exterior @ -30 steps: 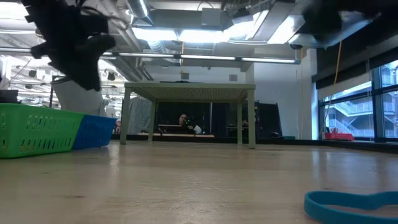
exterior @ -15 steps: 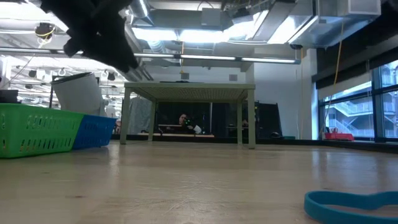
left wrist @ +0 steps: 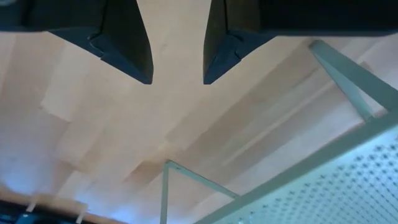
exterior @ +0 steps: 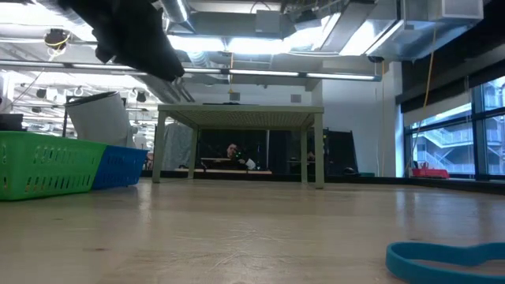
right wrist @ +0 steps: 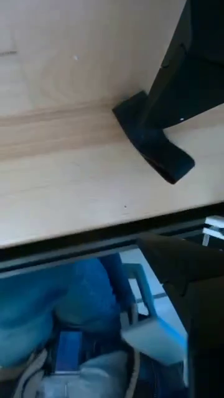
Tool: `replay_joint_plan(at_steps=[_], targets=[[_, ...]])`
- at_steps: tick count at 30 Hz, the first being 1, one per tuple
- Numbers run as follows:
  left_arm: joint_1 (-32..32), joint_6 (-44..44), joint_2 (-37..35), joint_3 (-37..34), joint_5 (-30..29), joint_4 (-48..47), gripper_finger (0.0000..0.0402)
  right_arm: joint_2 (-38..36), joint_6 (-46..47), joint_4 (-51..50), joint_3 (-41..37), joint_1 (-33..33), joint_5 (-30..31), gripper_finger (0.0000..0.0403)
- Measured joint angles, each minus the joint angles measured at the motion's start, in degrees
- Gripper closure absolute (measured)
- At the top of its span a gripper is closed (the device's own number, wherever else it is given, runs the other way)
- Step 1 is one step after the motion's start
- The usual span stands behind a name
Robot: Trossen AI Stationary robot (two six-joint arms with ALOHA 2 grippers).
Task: Pick & Place Office Desk Supplies
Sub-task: Put the black rubber band into the blue bin
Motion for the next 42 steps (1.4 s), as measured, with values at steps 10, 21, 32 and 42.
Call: replay_joint_plan(at_steps=[10, 21, 32, 42], targets=[[2.26, 4.83, 0.00, 0.00, -2.36, -0.02, 0.0266, 4.27, -4.42, -0.43, 0.29, 5.46, 11.41, 0.0127], [5.00, 6.27, 0.00, 0.00, -2.38, -0.02, 0.0268, 4.34, -21.79, -6.34, 0.05, 6.09, 22.92, 0.0194], [5.13, 5.60, 0.00, 0.00, -1.95, 0.00, 0.0272, 4.19, -22.32, -10.55, 0.14, 6.22, 23.07, 0.0240], [5.13, 4.70, 0.00, 0.00, -1.78, 0.00, 0.0274, 4.08, -22.30, -13.12, 0.22, 6.26, 21.82, 0.0311]])
